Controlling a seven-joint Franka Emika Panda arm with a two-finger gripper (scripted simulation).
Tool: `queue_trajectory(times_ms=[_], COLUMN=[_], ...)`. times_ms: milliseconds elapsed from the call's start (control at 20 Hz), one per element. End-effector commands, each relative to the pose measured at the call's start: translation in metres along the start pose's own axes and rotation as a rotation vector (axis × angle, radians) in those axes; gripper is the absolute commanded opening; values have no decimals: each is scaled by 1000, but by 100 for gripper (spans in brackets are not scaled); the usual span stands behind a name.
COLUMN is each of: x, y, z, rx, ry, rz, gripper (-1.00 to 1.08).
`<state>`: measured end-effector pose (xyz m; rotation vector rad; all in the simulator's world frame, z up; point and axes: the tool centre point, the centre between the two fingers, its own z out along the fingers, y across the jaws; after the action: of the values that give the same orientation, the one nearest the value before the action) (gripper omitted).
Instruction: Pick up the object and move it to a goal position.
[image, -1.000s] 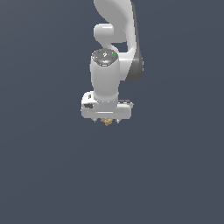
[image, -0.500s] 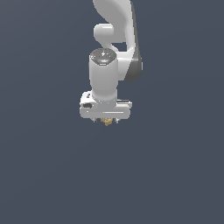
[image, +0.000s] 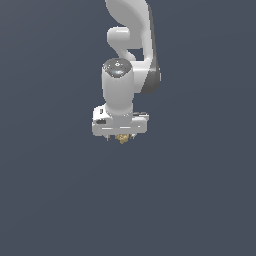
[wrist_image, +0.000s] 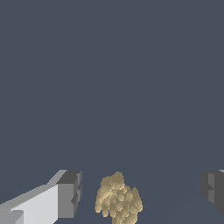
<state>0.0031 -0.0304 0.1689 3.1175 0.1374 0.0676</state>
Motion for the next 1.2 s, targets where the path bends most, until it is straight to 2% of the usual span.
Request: queue_trajectory(times_ms=[0,1150], x=[-5,-81], y=[0,-5], z=[5,56], rx=[1,27], ry=[-3,-28], rz=[-44,-617], gripper=[100,100])
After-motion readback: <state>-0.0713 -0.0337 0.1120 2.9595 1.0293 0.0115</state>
